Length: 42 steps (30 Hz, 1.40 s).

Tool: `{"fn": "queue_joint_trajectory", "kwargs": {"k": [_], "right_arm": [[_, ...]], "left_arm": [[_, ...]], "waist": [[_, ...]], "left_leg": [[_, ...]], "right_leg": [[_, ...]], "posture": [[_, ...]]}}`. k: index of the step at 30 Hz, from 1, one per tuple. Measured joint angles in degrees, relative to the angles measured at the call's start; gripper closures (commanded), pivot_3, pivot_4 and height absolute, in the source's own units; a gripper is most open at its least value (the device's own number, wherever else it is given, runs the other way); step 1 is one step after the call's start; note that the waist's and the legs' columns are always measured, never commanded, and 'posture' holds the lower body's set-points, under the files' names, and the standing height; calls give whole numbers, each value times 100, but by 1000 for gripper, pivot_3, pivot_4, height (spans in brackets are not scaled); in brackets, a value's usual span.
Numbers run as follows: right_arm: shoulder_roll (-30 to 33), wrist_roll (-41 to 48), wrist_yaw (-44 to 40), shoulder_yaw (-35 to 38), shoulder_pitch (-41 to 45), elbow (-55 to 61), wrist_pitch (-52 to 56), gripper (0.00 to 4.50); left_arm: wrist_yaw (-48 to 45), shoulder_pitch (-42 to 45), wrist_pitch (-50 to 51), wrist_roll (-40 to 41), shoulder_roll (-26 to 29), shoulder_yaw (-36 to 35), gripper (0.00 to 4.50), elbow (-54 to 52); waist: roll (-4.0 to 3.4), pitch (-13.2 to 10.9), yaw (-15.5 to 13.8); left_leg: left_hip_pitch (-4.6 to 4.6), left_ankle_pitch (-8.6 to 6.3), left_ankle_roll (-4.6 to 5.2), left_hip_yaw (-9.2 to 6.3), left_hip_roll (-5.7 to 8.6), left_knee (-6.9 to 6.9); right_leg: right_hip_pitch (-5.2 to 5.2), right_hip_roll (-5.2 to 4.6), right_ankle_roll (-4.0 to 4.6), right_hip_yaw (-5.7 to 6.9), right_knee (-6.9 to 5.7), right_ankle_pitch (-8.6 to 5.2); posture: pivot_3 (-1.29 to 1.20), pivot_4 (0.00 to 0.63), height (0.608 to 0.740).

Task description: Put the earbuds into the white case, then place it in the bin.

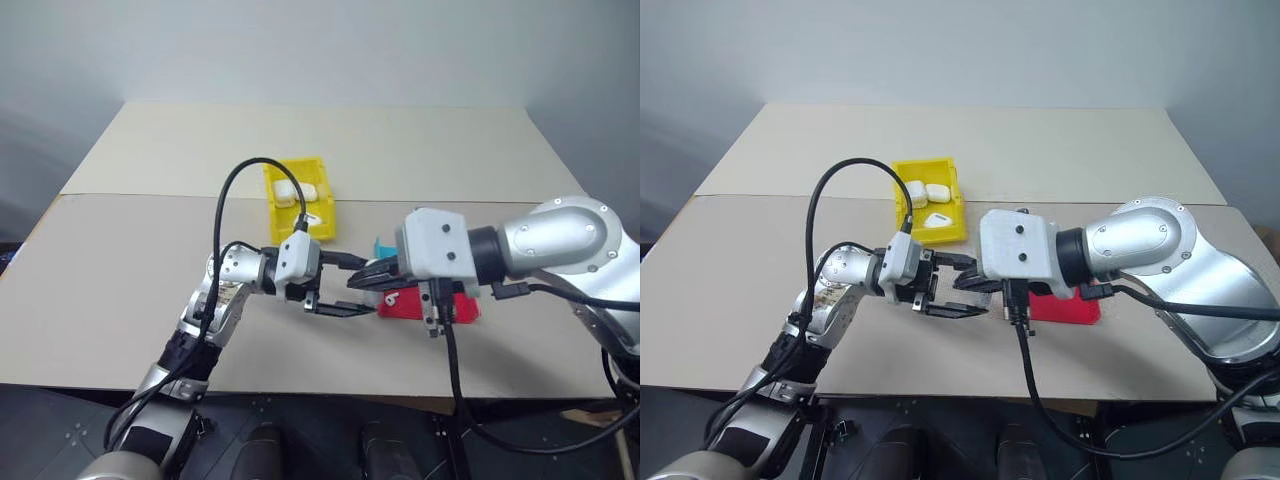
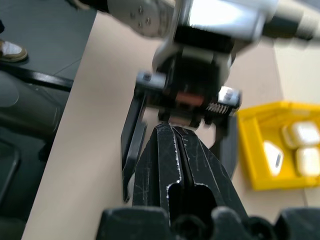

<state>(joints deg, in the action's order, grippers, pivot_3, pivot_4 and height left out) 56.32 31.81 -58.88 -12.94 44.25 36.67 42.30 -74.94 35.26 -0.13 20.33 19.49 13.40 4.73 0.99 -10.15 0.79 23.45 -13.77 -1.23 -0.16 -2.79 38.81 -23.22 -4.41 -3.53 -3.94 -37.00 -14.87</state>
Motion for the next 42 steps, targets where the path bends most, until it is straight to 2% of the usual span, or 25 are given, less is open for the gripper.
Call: {"fn": "queue_joint_trajectory", "kwargs": {"k": [6, 10, 13, 16, 18, 23, 25, 29, 34, 39, 42], "right_arm": [[-1, 65, -25, 326, -94, -37, 1, 4410], [-282, 425, 281, 1128, -191, -135, 44, 4410], [-494, 800, 749, 1850, -244, -190, 252, 4410], [-554, 951, 1265, 2358, -647, -157, 442, 4410], [-626, 953, 1560, 2426, -1022, -104, 572, 4410], [-693, 1136, 1890, 2452, -1239, -53, 818, 4410], [-618, 1139, 1885, 2450, -1240, 0, 816, 4410], [-543, 1063, 1897, 2421, -1199, -140, 815, 4410], [-406, 928, 1899, 2369, -1144, -242, 815, 4500], [-268, 771, 1895, 2303, -1248, -174, 809, 4500], [-268, 651, 1886, 2228, -1381, -99, 758, 4500]], "left_arm": [[-3, 4, -29, 18, -55, -15, 1756, -4], [245, -11, -3, 28, -102, -145, 1756, -121], [1051, -31, 41, -18, -270, -462, 1756, -330], [2659, 145, 343, -807, -522, -666, 1756, -396], [3831, 414, 725, -1483, -667, -766, 1756, -323], [5860, 968, 1611, -2348, -1102, -1065, 1756, 141], [6341, 1014, 1811, -2546, -1170, -1081, 1756, 486], [6667, 1019, 1860, -2644, -1271, -1082, 1756, 998], [6731, 1137, 1721, -2555, -1373, -1105, 110, 1469], [6776, 1348, 1241, -2463, -1436, -1149, 47, 1745], [6697, 1423, 1149, -1767, -1798, -1610, 47, 1691]], "waist": [[0, 0, 0], [1, 0, 0], [2, 0, -9], [12, 4, -56], [16, 5, -69], [16, 5, -63], [16, 5, -55], [18, 3, -61], [19, 3, -77], [19, 3, -96], [20, 2, -111]], "left_leg": [[-1, 0, 0, 0, 0, 0], [-1, 0, 0, -1, -1, 0], [-1, 0, 0, -2, 0, 2], [-5, 0, 0, -6, 1, 3], [-4, 0, 0, -6, 5, 5], [0, 0, 0, -6, 7, 0], [-1, 0, 0, -5, 7, -1], [1, 0, 0, -4, 7, 1], [8, 0, 0, -5, 8, 0], [7, 0, 0, -4, 8, 0], [11, 0, 0, -4, 8, 2]], "right_leg": [[1, 0, 0, 0, 0, 0], [2, 0, 0, 0, 0, 0], [4, -1, -1, 0, -1, 1], [12, -1, -3, 3, 0, 2], [11, -2, -6, 2, -1, 4], [5, -2, -7, 0, 1, 5], [4, -2, -7, 0, 2, 5], [5, -3, -7, 0, 2, 5], [0, -3, -7, 1, 5, 5], [1, -4, -7, 1, 6, 5], [0, -4, -7, 1, 7, 5]], "posture": [[0, 150, 740], [0, 150, 740], [0, 150, 740], [0, 150, 740], [0, 150, 740], [0, 150, 740], [0, 150, 740], [0, 150, 740], [0, 150, 740], [0, 150, 740], [0, 150, 740]]}}
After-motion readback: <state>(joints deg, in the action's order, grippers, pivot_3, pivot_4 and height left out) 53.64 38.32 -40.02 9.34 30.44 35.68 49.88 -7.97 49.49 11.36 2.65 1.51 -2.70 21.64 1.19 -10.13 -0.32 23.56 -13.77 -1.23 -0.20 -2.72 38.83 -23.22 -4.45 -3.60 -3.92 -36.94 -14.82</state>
